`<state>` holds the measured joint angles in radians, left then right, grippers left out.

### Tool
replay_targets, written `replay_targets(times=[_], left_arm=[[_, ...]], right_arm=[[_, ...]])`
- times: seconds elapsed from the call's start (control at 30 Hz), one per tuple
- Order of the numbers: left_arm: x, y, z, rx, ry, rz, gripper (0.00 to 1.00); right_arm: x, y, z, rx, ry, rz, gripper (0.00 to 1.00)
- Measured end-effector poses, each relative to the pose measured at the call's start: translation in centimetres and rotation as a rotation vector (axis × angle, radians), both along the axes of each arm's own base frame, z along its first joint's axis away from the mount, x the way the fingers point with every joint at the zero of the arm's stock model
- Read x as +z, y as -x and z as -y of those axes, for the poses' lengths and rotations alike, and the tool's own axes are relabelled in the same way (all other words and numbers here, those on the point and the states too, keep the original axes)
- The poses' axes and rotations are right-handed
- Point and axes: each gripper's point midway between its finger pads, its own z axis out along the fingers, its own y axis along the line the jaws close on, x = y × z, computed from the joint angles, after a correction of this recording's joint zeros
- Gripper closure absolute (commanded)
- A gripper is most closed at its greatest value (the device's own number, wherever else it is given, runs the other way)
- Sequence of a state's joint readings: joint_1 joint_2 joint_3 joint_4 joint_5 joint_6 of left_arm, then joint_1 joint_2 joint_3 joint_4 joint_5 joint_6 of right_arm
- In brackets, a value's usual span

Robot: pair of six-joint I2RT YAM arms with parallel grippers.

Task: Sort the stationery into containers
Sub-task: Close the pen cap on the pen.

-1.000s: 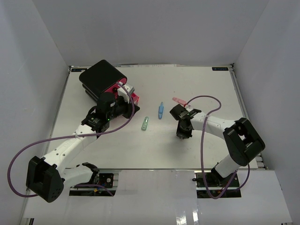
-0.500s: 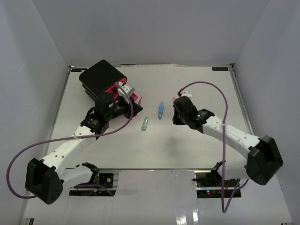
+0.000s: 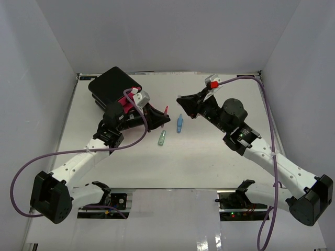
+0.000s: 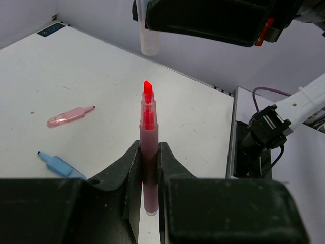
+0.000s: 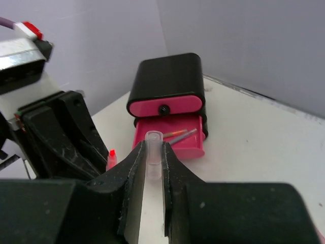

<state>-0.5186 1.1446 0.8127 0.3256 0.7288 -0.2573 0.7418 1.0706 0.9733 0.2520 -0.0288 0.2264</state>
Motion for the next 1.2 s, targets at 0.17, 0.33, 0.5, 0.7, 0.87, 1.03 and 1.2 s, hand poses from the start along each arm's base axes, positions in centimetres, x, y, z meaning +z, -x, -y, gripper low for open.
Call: replay_targets(times=[0.17, 0.33, 0.5, 0.7, 0.87, 1.03, 1.2], left_arm=[[-0.4, 1.2, 0.1, -0.049, 0.028, 0.006, 1.0], [-0.5, 2.1, -0.4, -0.051, 0.037, 0.024, 1.0], [0.2, 2.4, -0.6, -0.048, 0.048, 0.043, 1.0], [0.3, 2.4, -0.6, -0.048, 0.055, 0.039, 1.0], [0.4, 2.5, -0.7, -0.047, 0.058, 0.04, 1.0], [0.4, 2.7, -0.8, -0.047, 0.061, 0.045, 1.0], [0.5, 2.8, -0.8, -0.047, 0.064, 0.05, 1.0]], right_arm=[[2.0, 1.1, -1.9, 0.123, -0.054, 0.083, 0.92], [3.7, 2.4, -2.8, 0.205, -0.099, 0.15, 0.92], [4.7, 3.8, -3.7, 0.269, -0.128, 0.195, 0.92], [4.4, 4.5, -4.6, 0.317, -0.14, 0.188, 0.92], [3.2, 4.7, -5.2, 0.336, -0.134, 0.161, 0.92], [2.3, 4.9, -5.4, 0.347, -0.129, 0.137, 0.92], [1.7, 4.9, -5.4, 0.347, -0.13, 0.127, 0.92]])
